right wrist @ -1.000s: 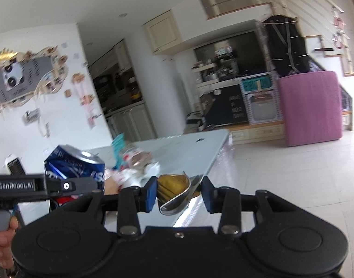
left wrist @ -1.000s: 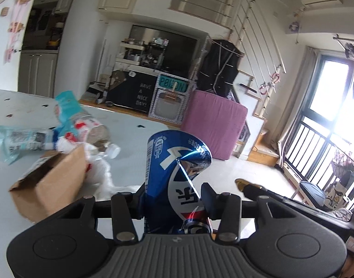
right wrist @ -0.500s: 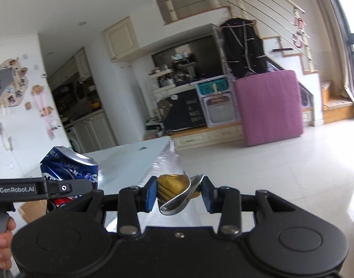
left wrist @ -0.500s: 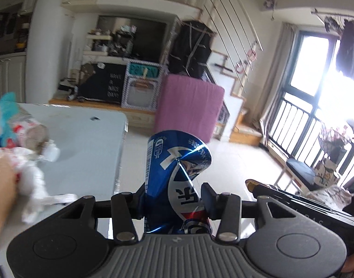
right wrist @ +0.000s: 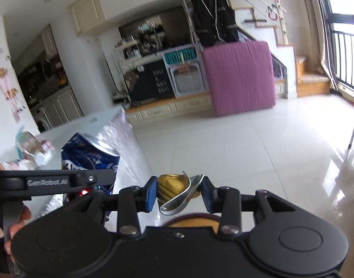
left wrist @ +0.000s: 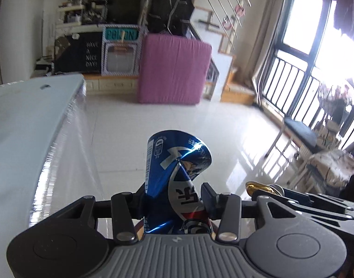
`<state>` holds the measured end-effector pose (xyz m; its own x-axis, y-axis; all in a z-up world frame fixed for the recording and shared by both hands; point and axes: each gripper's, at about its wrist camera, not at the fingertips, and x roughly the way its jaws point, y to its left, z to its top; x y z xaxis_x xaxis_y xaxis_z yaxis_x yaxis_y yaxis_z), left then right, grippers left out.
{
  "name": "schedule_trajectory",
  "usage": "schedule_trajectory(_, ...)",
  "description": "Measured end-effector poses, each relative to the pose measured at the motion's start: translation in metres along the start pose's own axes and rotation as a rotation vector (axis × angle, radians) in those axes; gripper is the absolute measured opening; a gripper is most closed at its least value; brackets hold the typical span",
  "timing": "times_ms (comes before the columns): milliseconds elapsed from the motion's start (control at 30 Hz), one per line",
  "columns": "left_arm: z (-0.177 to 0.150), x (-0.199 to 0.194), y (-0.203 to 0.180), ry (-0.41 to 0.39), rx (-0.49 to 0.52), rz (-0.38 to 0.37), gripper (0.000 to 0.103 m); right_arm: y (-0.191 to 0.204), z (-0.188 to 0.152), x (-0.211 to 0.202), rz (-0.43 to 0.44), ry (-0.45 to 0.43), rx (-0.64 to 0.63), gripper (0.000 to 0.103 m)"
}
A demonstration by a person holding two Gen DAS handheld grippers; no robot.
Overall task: Collect trash
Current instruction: 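Carry the can and wrapper in both tools over the tan wastebasket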
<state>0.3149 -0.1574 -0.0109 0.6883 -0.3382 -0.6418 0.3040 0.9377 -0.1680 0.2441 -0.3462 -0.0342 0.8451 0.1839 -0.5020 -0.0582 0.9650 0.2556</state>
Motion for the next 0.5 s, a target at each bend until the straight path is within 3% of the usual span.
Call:
schedule_trajectory(333, -0.028, 0.098, -0.003, 0.186, 0.019, 0.015, 0.047, -0.046, -0.022, 0.065, -0.063, 0.218, 0.053, 0.041)
schedule_trajectory(500, -0.052, 0.138, -0.005, 0.249, -0.002, 0.016, 0.047, -0.049, -0.045, 0.105, -0.075, 0.349, 0.046, 0.041)
